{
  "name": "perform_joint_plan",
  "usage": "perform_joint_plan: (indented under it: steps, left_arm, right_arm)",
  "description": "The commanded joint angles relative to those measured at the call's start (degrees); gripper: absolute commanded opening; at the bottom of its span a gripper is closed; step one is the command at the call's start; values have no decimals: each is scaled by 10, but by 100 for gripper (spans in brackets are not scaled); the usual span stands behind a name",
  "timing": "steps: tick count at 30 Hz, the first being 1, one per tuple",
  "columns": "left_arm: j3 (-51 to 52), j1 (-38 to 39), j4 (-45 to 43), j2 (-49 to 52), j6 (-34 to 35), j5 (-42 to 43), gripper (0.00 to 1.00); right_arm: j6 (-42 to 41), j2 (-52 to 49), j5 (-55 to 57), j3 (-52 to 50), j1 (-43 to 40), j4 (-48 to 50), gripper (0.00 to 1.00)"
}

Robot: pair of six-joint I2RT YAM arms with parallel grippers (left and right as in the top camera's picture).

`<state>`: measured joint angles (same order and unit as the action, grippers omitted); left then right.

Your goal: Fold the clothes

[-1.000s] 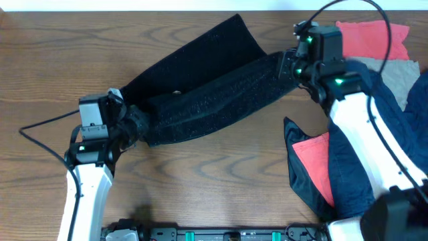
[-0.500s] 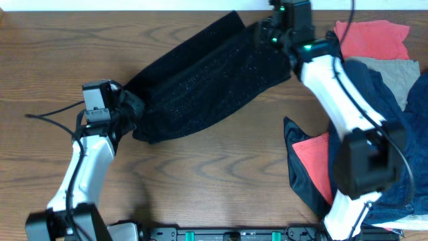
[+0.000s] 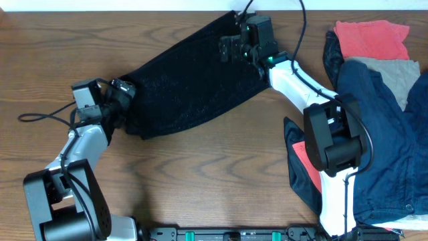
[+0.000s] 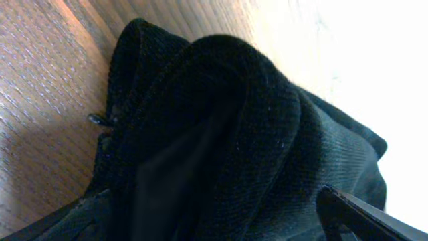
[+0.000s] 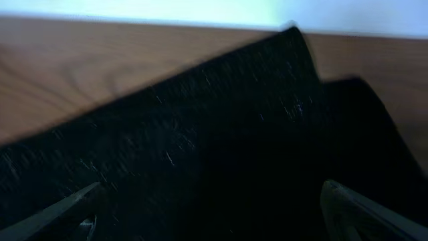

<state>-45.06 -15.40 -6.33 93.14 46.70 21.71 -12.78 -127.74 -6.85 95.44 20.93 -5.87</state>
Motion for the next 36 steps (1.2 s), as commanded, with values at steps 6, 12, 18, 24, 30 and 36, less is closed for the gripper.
perform_joint_plan:
  steps: [6, 12, 18, 24, 30, 36]
  left_arm:
    - [-7, -30, 0, -4, -8, 95, 98]
    - [-7, -28, 54, -4, -87, 163, 98]
    - [-4, -15, 107, -3, -195, 153, 98]
    - [0, -1, 132, -2, -210, 113, 98]
    - [2, 23, 163, -2, -216, 112, 97]
    - [2, 28, 206, -2, -217, 104, 73]
  right_arm:
    - [37, 50, 52, 12, -66, -123, 99]
    - [12, 50, 37, 12, -118, -213, 99]
    - [12, 40, 5, 10, -131, -260, 96]
    - [38, 14, -57, 7, -115, -263, 89]
    - [39, -8, -57, 4, -97, -264, 89]
    - [47, -35, -51, 4, -92, -292, 17]
